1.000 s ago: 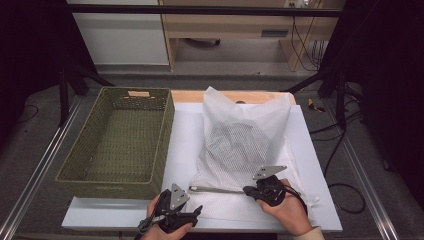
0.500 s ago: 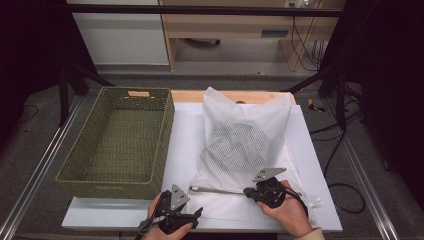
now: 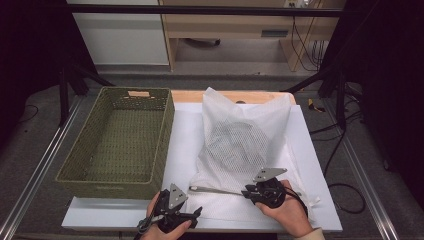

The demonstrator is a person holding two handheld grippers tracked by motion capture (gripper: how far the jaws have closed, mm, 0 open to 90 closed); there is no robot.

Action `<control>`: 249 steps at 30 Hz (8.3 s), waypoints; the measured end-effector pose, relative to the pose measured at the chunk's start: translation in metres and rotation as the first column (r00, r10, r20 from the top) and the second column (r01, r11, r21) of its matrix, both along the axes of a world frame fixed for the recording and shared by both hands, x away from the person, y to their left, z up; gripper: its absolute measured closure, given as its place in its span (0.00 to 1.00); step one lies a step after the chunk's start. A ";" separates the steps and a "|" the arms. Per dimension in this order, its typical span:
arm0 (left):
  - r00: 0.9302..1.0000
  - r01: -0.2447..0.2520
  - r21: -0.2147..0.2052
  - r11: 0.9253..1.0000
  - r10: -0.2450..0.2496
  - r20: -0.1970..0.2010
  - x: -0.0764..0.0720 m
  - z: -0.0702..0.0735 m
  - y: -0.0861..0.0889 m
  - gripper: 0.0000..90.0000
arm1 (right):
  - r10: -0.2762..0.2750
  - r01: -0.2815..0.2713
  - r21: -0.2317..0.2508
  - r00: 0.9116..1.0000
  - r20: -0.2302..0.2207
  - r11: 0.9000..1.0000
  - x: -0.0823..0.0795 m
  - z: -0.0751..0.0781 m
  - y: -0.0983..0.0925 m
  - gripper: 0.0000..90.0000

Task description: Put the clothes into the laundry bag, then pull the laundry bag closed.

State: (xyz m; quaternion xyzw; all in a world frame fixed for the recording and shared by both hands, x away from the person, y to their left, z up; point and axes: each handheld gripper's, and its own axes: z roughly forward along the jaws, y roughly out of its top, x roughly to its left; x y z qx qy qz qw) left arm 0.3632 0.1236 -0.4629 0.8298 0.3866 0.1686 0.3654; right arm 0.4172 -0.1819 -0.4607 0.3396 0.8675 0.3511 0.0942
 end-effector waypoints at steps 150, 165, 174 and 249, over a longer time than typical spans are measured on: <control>0.996 -0.052 -0.108 0.993 0.059 0.062 0.023 -0.018 0.009 1.00 | 0.005 -0.015 0.043 0.975 0.223 0.999 -0.004 0.021 0.021 0.12; 0.992 -0.049 -0.140 0.989 0.064 0.108 0.011 0.004 0.010 1.00 | 0.029 -0.045 0.056 0.964 0.264 0.997 -0.009 0.032 0.035 0.12; 0.991 -0.056 -0.156 0.986 0.074 0.110 0.012 0.008 0.011 1.00 | 0.041 -0.055 0.042 0.960 0.276 0.998 -0.009 0.032 0.041 0.14; 0.989 -0.092 -0.174 0.980 0.111 0.101 0.010 0.004 0.012 1.00 | 0.314 -0.316 -0.027 0.921 0.233 0.948 0.006 0.036 0.131 0.81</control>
